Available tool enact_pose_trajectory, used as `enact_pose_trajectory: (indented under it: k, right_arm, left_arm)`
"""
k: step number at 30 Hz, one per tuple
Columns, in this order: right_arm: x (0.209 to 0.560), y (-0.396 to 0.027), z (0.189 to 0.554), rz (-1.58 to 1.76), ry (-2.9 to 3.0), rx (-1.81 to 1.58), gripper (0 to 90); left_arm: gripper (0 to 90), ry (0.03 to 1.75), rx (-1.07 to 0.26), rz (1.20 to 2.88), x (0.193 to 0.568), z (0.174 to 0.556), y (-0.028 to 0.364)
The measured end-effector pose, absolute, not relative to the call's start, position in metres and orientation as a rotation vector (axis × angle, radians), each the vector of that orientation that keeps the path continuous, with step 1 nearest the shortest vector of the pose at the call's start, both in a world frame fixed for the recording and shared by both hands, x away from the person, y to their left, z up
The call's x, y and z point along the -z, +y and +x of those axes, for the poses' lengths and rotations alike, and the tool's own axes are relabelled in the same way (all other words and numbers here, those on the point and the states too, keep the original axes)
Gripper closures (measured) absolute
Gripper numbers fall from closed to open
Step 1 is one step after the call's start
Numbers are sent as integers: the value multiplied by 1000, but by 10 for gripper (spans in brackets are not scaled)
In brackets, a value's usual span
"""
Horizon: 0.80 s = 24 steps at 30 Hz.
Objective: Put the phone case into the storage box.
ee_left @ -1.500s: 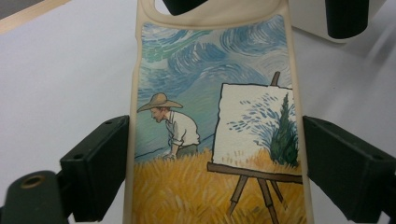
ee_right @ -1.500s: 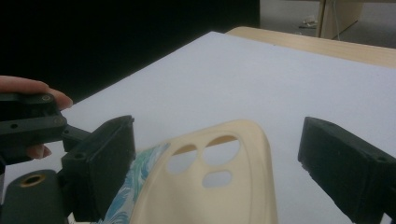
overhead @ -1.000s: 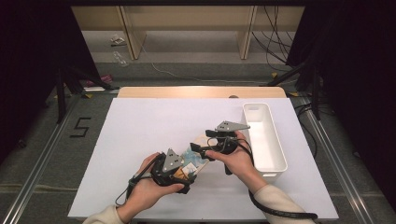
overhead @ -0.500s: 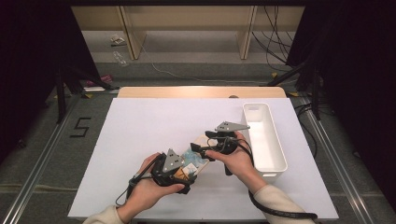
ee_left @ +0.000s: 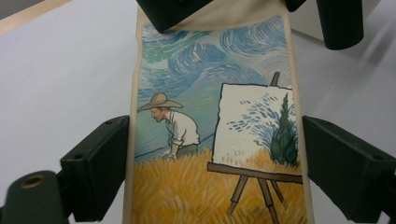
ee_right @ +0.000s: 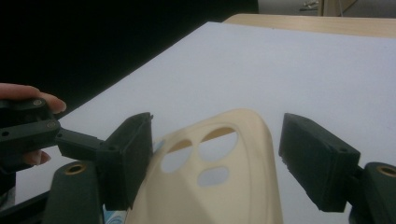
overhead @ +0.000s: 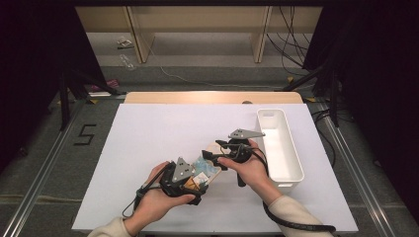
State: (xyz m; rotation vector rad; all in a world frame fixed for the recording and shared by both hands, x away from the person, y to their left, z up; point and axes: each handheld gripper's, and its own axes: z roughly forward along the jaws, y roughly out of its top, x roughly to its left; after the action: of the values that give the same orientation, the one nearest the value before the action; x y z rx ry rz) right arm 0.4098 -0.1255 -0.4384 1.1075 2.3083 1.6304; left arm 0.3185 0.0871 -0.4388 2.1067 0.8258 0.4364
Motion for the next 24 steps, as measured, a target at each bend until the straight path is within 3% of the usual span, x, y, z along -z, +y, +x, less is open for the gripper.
enact_pose_trajectory:
  k: [17,24]
  right_arm:
    - [440,-128,410,1192,2312,-1690,482]
    - [435,-131,411,1195,2281,-1776,627]
  left_arm:
    - [111,826,-426,2120,441,319,86]
    - [110,831,-417,2134,444,320,86]
